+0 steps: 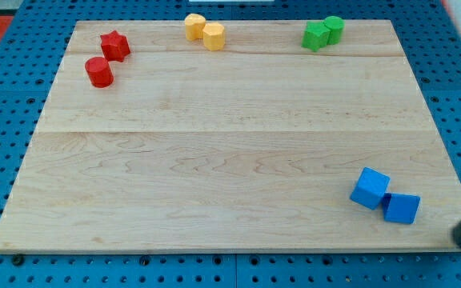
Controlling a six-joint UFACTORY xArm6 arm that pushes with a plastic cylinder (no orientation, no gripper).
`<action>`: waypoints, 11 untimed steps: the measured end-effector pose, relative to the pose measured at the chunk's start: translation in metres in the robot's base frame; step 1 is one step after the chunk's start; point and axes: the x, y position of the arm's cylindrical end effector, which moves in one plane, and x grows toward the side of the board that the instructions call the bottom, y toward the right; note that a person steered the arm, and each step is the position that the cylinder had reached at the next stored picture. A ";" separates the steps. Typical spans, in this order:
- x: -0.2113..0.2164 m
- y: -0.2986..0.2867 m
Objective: Move the blue triangle towards the center right
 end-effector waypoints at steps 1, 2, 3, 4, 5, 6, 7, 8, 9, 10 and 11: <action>-0.042 -0.036; -0.040 -0.052; -0.023 -0.059; -0.069 -0.053; -0.140 -0.049; -0.123 -0.018; -0.080 -0.002; -0.080 -0.031; -0.121 -0.057; -0.138 -0.084; -0.119 -0.048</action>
